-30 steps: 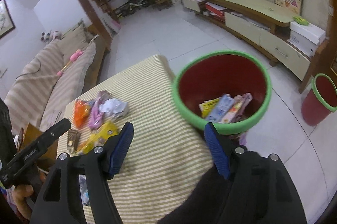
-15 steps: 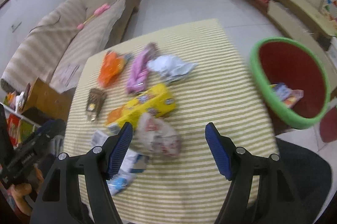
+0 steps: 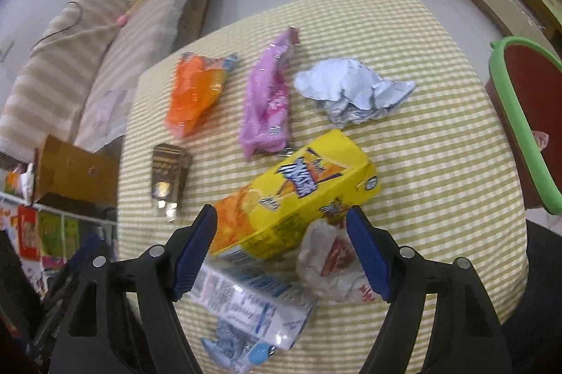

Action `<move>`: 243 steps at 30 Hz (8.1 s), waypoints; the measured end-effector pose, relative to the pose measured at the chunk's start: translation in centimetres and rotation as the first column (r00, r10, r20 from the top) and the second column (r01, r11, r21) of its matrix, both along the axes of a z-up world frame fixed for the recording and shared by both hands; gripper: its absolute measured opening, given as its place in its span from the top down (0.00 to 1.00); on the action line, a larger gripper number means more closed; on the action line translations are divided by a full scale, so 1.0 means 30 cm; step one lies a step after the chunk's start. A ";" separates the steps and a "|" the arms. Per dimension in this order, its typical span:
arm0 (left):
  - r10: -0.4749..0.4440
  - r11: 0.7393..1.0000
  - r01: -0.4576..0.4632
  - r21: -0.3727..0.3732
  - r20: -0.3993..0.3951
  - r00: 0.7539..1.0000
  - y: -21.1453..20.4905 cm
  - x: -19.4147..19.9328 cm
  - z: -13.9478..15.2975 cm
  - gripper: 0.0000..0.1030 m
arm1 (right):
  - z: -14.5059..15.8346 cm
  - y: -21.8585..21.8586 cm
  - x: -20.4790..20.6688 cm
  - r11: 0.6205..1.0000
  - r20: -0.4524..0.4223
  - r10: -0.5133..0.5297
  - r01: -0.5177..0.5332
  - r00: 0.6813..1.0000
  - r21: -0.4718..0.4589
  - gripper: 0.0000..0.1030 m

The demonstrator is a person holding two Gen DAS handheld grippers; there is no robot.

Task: Collect trash
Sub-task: 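Grasp the brown box with the left gripper while the right gripper grasps the plastic bag, then carry the brown box and plastic bag over the red bin, then open both grippers to drop the brown box and plastic bag into the bin, then move both grippers back over the table, then grasp the yellow tea carton with the left gripper while the right gripper grasps crumpled foil, then carry the yellow tea carton and crumpled foil over the red bin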

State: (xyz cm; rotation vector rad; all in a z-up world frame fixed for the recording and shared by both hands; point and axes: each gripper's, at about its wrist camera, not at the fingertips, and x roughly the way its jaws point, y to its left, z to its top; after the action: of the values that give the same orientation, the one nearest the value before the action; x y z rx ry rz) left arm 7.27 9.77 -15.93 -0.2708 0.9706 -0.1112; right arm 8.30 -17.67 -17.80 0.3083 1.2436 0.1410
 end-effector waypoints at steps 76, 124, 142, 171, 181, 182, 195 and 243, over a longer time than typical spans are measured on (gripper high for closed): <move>-0.070 0.979 0.019 0.205 0.244 0.967 -0.338 -0.118 0.292 0.52 | 0.267 -0.281 -0.310 0.997 0.388 0.016 -0.044 0.921 0.062 0.67; -0.528 0.849 0.506 0.153 0.190 0.828 -1.164 0.178 0.216 0.52 | 0.290 -0.988 -0.256 0.943 0.459 -0.298 0.332 0.837 0.006 0.65; -0.619 0.783 0.593 0.188 0.137 0.774 -1.330 0.224 0.149 0.25 | 0.209 -1.125 -0.226 0.903 0.427 -0.390 0.430 0.816 0.002 0.42; -0.210 0.946 0.194 0.260 0.036 0.977 -0.437 0.077 0.008 0.22 | 0.153 -0.508 -0.319 0.993 0.308 -0.114 0.121 0.945 -0.004 0.36; -0.286 0.917 0.297 0.267 -0.082 0.955 -0.475 0.211 -0.133 0.22 | 0.152 -0.431 -0.341 0.997 0.291 -0.060 0.072 0.955 -0.030 0.36; -0.295 0.912 0.310 0.269 -0.097 0.951 -0.488 0.227 -0.151 0.22 | 0.151 -0.429 -0.342 0.997 0.289 -0.058 0.070 0.955 -0.032 0.36; -0.224 0.951 0.214 0.222 0.023 0.974 -0.392 0.145 -0.033 0.44 | 0.156 -0.358 -0.229 0.992 0.296 0.094 -0.065 0.951 -0.104 0.29; -0.108 0.967 0.063 0.246 0.175 0.979 -0.350 -0.104 0.165 0.43 | 0.151 -0.203 -0.206 0.989 0.332 0.147 -0.139 0.932 -0.047 0.49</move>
State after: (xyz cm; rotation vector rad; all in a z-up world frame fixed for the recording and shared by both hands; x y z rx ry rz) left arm 4.14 -0.74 -10.98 0.0051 0.7988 -0.0955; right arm 2.11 -23.74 -13.28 0.1640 0.9275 0.2930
